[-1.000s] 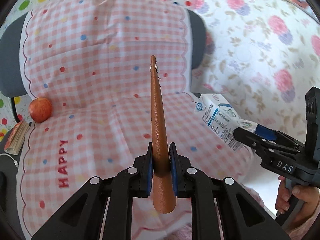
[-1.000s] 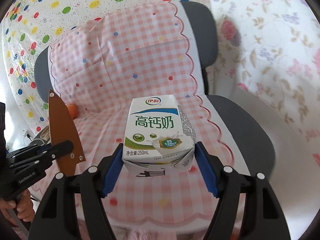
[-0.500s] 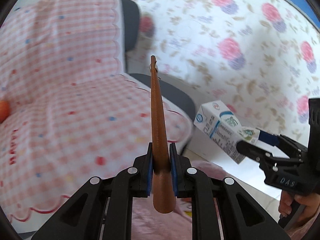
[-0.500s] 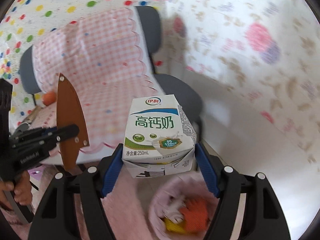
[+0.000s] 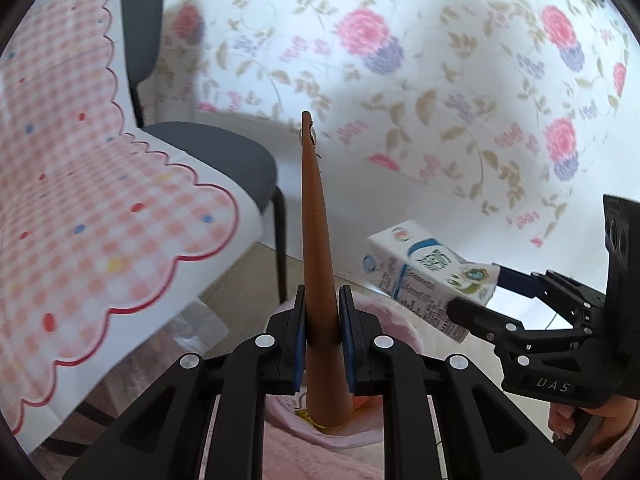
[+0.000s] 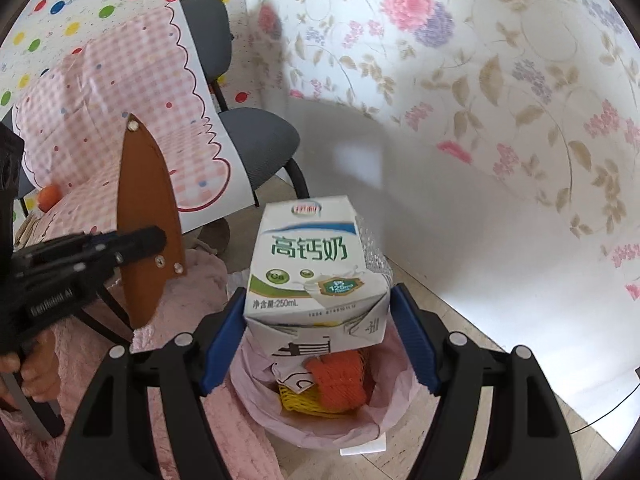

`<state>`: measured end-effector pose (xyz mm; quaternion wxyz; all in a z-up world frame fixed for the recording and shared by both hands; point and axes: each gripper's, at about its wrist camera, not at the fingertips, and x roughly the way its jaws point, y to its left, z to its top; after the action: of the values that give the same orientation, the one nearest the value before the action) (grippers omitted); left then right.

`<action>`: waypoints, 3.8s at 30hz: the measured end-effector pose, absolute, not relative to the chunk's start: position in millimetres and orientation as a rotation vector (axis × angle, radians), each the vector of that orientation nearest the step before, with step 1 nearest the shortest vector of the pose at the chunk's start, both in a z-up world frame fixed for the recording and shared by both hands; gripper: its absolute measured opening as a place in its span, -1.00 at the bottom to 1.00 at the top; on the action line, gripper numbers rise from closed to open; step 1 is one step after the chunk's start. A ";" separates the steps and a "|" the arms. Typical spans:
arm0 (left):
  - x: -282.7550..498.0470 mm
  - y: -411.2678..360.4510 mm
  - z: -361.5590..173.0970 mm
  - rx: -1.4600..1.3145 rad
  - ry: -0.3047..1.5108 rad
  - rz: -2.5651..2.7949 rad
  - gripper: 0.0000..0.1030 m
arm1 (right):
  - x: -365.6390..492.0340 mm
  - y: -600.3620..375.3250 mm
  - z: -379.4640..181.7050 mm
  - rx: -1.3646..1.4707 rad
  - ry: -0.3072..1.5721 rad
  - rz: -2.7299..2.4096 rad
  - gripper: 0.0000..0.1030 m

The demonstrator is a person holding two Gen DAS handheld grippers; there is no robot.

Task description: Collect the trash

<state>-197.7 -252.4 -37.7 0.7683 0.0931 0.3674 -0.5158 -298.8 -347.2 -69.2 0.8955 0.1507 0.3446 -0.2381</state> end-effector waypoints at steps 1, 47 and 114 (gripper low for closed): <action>-199.8 -254.3 -38.8 0.204 0.798 -1.123 -0.69 | -300.1 -348.6 -69.5 0.310 0.712 -0.498 0.38; -157.9 -156.5 9.8 0.319 0.733 -0.578 0.84 | -254.7 -315.8 3.5 0.275 0.536 -0.294 0.90; -102.2 39.8 52.8 0.127 0.752 -0.048 0.89 | -135.8 -208.6 40.5 0.072 0.607 0.004 0.90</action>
<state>-102.2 39.8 52.8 0.9278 0.0622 0.3670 -0.0233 -135.8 -208.6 40.5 0.9537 0.0356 0.2988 0.0022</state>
